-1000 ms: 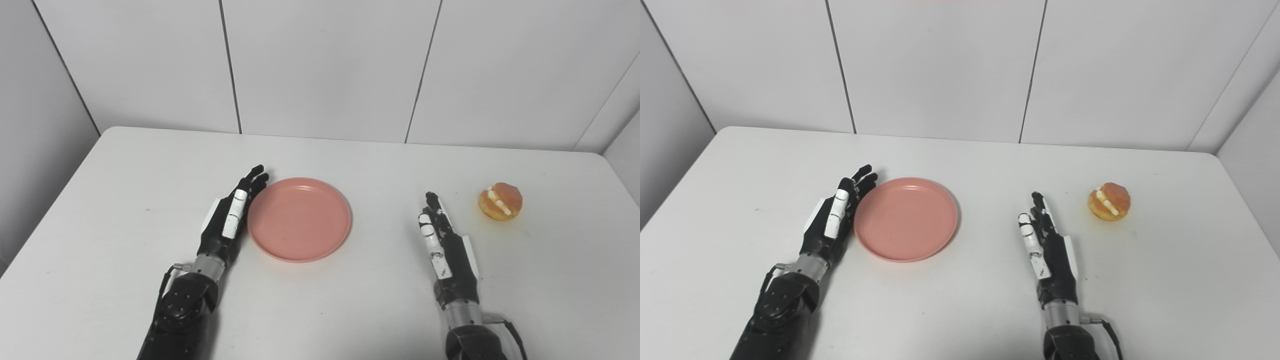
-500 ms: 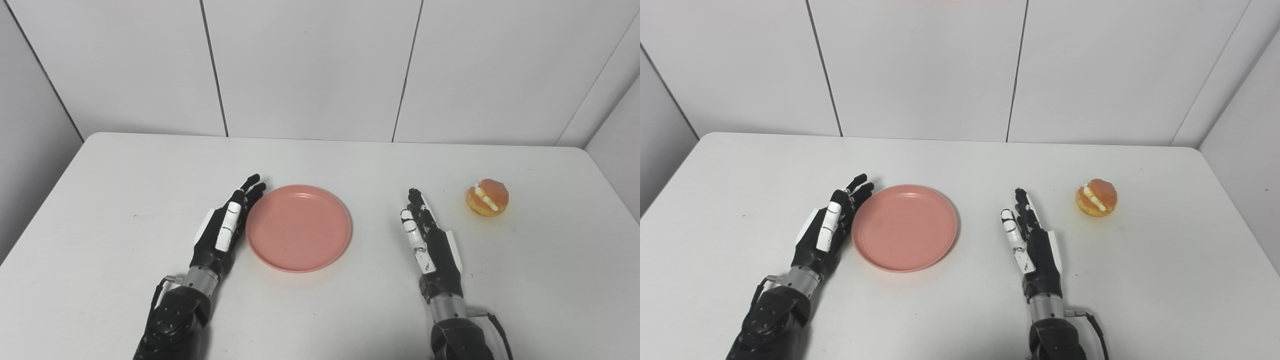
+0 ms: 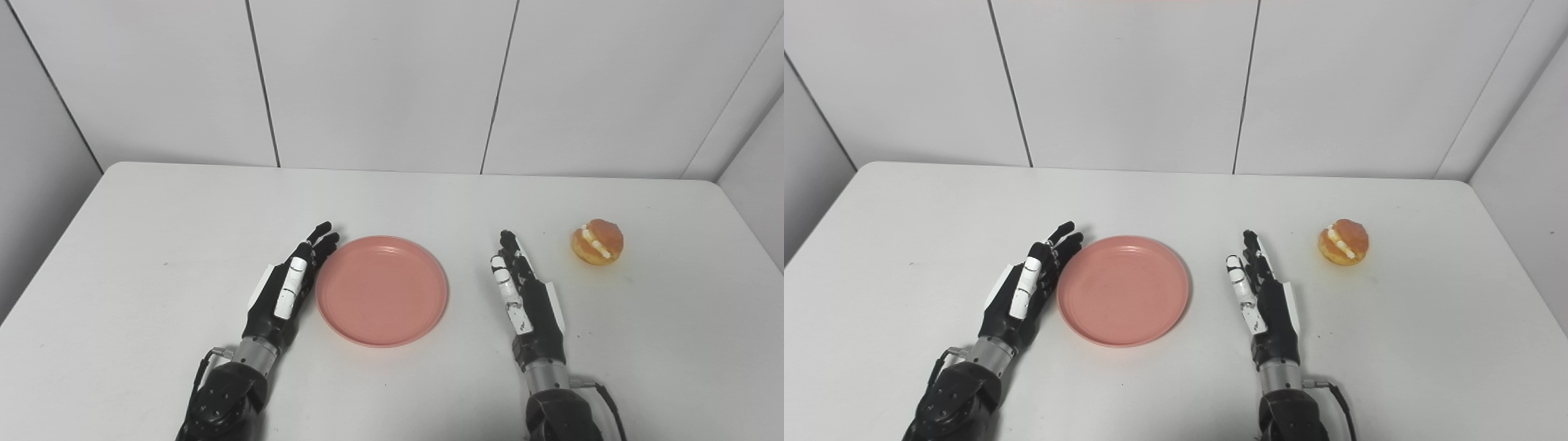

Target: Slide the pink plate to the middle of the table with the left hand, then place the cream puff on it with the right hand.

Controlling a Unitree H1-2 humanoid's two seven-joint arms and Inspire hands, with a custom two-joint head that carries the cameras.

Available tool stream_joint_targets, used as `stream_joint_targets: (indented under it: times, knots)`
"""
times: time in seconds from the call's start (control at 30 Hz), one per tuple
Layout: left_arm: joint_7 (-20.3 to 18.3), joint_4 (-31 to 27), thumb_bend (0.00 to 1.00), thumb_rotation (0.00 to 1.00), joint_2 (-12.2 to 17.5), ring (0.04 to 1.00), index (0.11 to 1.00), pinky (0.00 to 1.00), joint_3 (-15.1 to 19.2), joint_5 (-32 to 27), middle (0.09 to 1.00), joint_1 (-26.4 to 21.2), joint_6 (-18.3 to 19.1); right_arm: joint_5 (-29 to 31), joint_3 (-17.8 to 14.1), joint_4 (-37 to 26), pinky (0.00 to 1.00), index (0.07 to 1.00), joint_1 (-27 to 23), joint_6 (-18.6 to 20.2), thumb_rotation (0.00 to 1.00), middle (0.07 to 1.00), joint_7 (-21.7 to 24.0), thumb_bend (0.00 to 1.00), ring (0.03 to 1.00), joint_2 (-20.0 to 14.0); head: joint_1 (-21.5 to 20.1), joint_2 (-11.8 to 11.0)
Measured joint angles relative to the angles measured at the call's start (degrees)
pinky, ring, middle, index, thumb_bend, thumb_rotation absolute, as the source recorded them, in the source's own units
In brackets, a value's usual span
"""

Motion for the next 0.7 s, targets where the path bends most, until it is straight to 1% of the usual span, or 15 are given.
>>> stream_joint_targets:
  times: [0.13, 0.17, 0.27, 0.47, 0.7]
  knots:
    - [0.0, -0.4, 0.68, 1.0, 0.0, 0.929, 0.895, 0.96, -0.4, 0.1, 0.908, 0.3, 0.0, 0.1, 0.0, 0.0, 1.0, 0.924, 0.0, 0.0, 0.77, 0.962, 0.0, 0.65, 0.974, 0.0, -0.1, 0.0]
    - [0.0, -0.6, 0.69, 1.0, 0.0, 0.926, 0.896, 0.96, -0.5, 0.1, 0.91, 0.4, 0.1, 0.1, 0.0, 0.0, 1.0, 0.927, 0.0, 0.0, 0.78, 0.966, 0.0, 0.65, 0.976, 0.0, -0.3, -0.1]
    - [0.0, -1.8, 0.68, 1.0, -0.2, 0.919, 0.905, 0.95, -1.0, 0.1, 0.917, 1.1, 1.0, 0.0, 0.1, 0.0, 1.0, 0.933, 0.0, 0.0, 0.8, 0.968, 0.0, 0.65, 0.982, 0.0, -0.8, 0.1]
    - [0.0, -2.1, 0.68, 1.0, -0.5, 0.919, 0.91, 0.94, -1.2, 0.1, 0.926, 1.3, 1.1, 0.0, 0.2, 0.0, 1.0, 0.94, 0.0, 0.0, 0.8, 0.957, 0.0, 0.63, 0.971, 0.0, -0.8, 0.1]
    - [-0.3, -2.1, 0.68, 1.0, -0.5, 0.92, 0.916, 0.93, -1.3, 0.1, 0.931, 1.4, 1.1, 0.0, 0.3, 0.0, 1.0, 0.941, 0.0, 0.0, 0.8, 0.959, 0.0, 0.63, 0.973, 0.1, -0.5, 0.4]
